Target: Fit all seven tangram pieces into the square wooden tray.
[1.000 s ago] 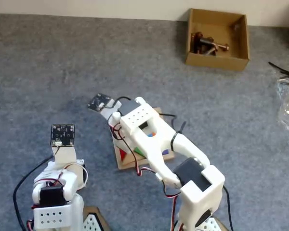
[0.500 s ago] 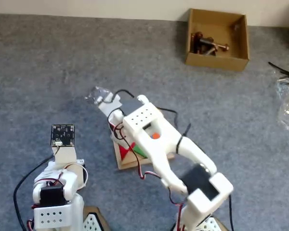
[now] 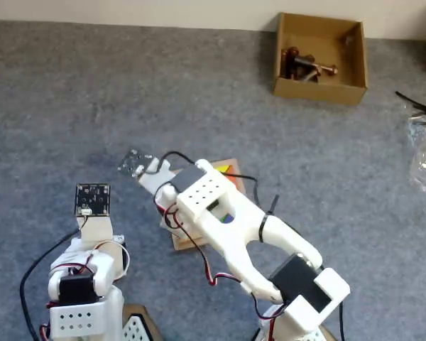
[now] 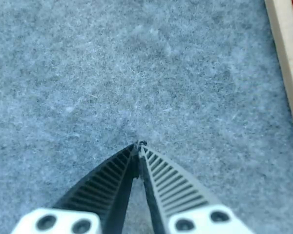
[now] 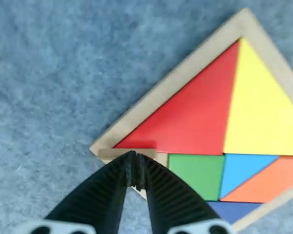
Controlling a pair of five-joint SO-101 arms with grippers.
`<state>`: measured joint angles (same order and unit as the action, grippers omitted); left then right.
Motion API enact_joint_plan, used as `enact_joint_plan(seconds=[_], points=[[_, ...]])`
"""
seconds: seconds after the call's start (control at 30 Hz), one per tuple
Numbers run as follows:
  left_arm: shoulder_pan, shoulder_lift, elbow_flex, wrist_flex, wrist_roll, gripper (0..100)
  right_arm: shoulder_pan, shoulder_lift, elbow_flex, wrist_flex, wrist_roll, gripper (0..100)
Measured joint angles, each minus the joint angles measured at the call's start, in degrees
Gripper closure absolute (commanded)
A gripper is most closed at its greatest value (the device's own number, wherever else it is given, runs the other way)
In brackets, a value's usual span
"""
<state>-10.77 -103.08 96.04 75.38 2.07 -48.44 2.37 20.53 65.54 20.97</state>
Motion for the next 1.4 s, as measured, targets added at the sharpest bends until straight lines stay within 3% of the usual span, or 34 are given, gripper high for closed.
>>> enact_joint_plan(seconds=[0.97,1.4], points=[[0.0,0.0,0.0,0.0,0.0,100,-2.2,-1.7,6.2,-3.7,2.0,99.3],[0.0,0.0,0.0,0.0,0.0,100,0.8,-1.6,6.2,-3.8,2.0,99.3]])
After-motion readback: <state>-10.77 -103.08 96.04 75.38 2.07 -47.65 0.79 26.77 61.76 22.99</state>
